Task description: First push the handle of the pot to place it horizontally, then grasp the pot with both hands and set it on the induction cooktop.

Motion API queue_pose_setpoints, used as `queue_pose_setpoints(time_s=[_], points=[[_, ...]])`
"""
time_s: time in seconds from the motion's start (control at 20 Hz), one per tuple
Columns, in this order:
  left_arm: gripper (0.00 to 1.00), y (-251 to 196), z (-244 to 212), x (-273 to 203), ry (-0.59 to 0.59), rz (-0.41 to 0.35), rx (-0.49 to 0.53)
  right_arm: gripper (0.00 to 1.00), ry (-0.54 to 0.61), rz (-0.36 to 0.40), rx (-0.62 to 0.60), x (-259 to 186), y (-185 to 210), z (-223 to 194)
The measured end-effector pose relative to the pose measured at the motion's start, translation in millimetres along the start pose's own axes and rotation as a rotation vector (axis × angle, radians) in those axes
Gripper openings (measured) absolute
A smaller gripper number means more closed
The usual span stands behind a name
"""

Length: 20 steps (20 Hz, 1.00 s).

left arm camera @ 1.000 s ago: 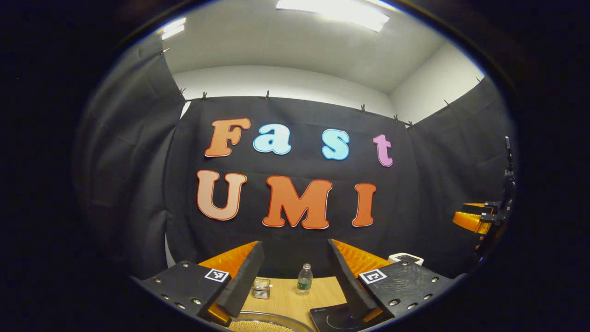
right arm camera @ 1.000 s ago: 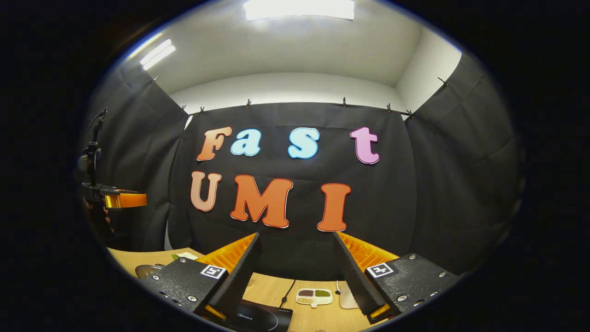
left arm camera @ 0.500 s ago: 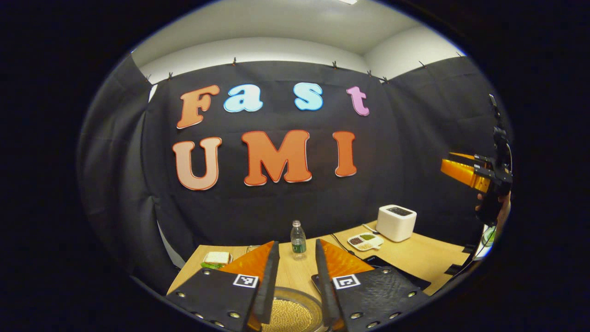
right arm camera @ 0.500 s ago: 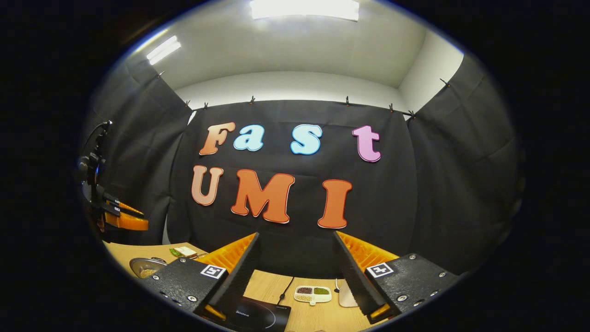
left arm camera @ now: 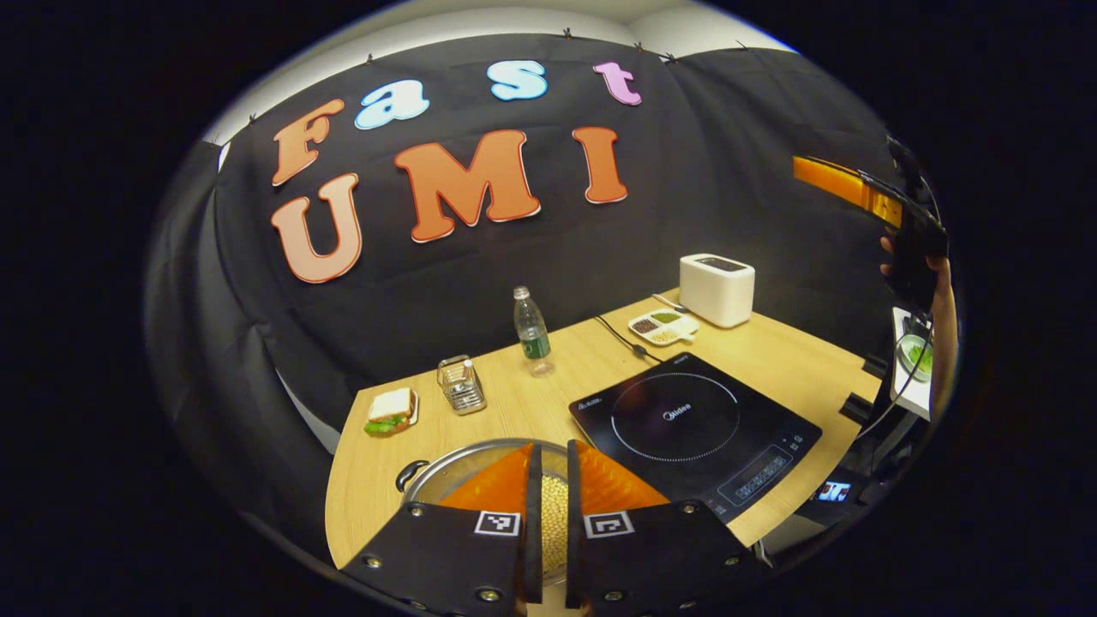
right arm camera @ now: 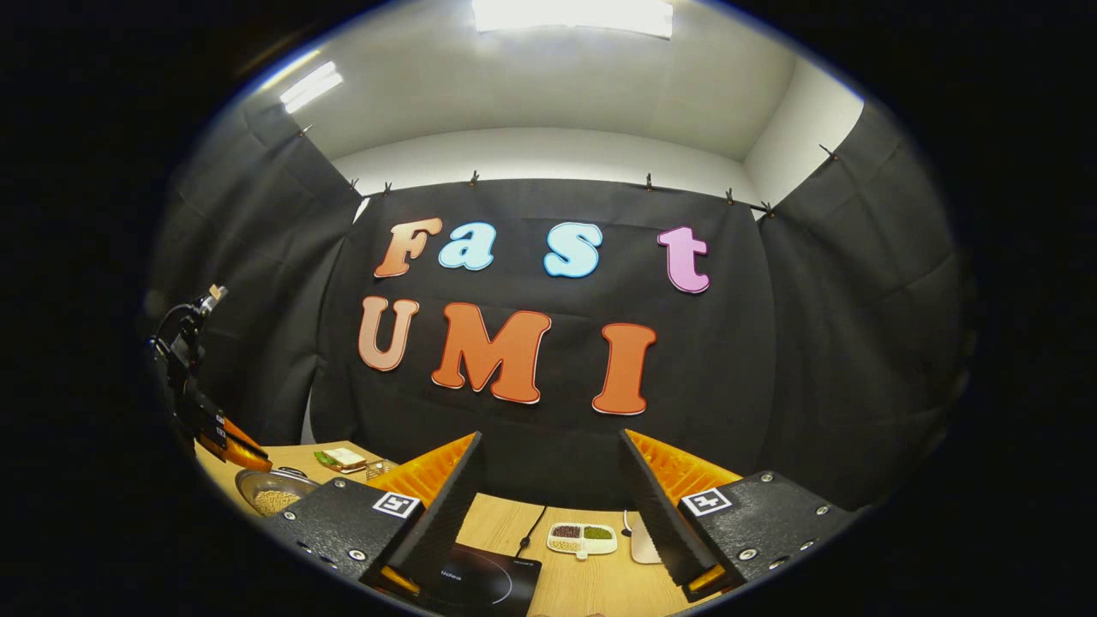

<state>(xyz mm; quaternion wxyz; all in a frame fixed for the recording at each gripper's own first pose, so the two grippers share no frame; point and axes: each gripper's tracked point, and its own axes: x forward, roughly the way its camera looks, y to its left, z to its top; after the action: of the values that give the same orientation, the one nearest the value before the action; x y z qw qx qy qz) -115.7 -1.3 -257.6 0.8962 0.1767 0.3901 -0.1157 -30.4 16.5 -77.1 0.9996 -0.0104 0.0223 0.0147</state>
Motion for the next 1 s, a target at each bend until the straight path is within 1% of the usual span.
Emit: queue_pose_setpoints(time_s=[0.15,0.3,0.4,0.45,0.5,0.65,0.85,0.9,0.95,1.0], points=[[0.12,-11.4,-24.7,-2.5,0.064,-0.031,0.044,0.95,0.011,0.008,0.015,-4.0,5.5,-10.8],[0.13,-22.0,-51.4,-5.4,0.138,-0.061,0.056,0.95,0.027,0.015,0.026,-5.1,12.8,-21.7],[0.12,-24.5,-67.8,-6.7,0.186,-0.07,0.055,0.95,0.028,0.013,0.034,-7.3,14.3,-25.8],[0.1,-27.7,-76.6,-7.7,0.212,-0.082,0.047,0.95,0.029,0.014,0.038,-8.1,15.5,-28.1],[0.13,-30.6,-86.0,-9.8,0.237,-0.089,0.041,0.95,0.031,0.013,0.043,-8.9,17.0,-30.7],[0.13,-45.9,-110.0,-14.3,0.306,-0.143,0.004,0.95,0.043,0.012,0.048,-10.2,18.7,-38.0],[0.13,-58.1,-144.6,-15.3,0.389,-0.179,0.02,0.95,0.046,0.014,0.042,-14.6,23.2,-42.3],[0.1,-62.3,-151.8,-15.1,0.402,-0.191,0.019,0.95,0.045,0.014,0.038,-16.0,23.6,-42.3],[0.1,-63.7,-158.5,-13.5,0.417,-0.192,0.024,0.95,0.044,0.012,0.034,-16.0,22.8,-42.5],[0.05,-63.5,-164.1,-13.0,0.433,-0.192,0.028,0.95,0.043,0.011,0.034,-16.1,22.5,-42.5]])
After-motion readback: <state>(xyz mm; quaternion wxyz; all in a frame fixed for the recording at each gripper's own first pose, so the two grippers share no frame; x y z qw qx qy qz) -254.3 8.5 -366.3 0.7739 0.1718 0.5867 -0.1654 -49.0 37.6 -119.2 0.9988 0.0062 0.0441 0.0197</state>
